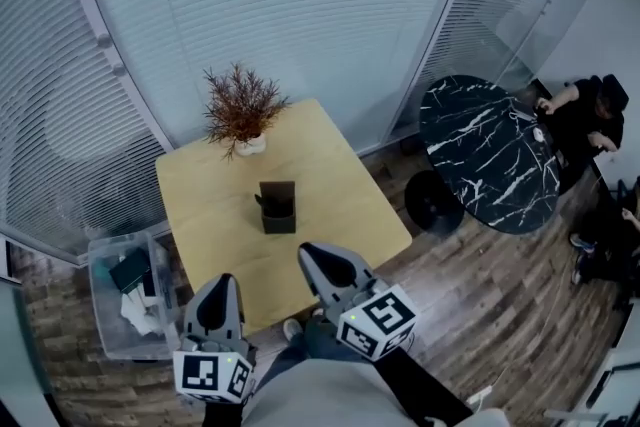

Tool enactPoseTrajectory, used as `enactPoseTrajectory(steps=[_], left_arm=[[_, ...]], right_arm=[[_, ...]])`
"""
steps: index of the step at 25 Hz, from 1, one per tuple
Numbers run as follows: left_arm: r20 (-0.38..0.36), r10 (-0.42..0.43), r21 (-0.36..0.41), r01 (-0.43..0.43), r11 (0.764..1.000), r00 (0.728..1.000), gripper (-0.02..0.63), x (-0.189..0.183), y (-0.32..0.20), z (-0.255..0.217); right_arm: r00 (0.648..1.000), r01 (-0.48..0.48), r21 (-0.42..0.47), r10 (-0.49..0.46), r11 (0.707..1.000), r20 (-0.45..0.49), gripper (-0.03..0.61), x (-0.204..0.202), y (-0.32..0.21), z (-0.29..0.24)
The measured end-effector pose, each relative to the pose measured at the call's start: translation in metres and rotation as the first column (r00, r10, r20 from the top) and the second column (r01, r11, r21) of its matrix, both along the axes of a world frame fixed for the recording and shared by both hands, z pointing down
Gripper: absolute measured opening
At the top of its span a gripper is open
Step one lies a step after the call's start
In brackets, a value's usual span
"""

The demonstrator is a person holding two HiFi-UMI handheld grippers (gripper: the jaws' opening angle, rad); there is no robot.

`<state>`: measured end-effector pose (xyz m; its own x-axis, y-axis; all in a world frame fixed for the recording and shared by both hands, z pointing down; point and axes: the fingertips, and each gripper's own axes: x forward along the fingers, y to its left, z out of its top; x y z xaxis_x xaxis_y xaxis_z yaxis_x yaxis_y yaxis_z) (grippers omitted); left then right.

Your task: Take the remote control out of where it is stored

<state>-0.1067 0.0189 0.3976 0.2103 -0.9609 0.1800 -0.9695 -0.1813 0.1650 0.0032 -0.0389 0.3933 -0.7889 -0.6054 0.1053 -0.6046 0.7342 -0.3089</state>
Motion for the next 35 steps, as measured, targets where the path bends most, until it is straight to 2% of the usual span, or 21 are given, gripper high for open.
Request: enactPoseTrajectory(steps=[6, 10, 20, 26, 35], left_arm=[[-0.023, 0.013, -0.001, -0.013, 1.000, 1.000, 0.009, 0.011, -0.020, 0.004], [-0.027, -0.010, 0.001, 0.010, 1.000, 1.000, 0.009, 0.011, -0.039, 0.002], [-0.037, -0.054, -0.056, 0.052, 0.997, 0.998, 0.009, 0.019, -0.084, 0.018], [-0.019, -0.094, -0.042, 0.093, 0.995, 0.995, 0.009, 0.021, -0.099, 0.018], [-0.075, -0.112, -0.072, 0.106, 0.992, 0.991, 0.009, 0.016, -0.120, 0.035]], right_arm=[[1.000, -0.022, -0.016, 0.022, 1.000, 0.003, 0.005, 0.011, -0.019, 0.005], [1.000, 0.003, -0.026, -0.004, 1.000, -0.003, 0.005, 0.012, -0.038, 0.004], [0.997, 0.071, -0.036, -0.071, 0.997, 0.002, 0.005, 0.011, -0.085, 0.003], [0.994, 0.108, -0.042, -0.108, 0.993, 0.006, 0.005, 0.010, -0.100, 0.008], [0.989, 0.146, -0.048, -0.146, 0.988, 0.007, 0.005, 0.006, -0.116, 0.011]])
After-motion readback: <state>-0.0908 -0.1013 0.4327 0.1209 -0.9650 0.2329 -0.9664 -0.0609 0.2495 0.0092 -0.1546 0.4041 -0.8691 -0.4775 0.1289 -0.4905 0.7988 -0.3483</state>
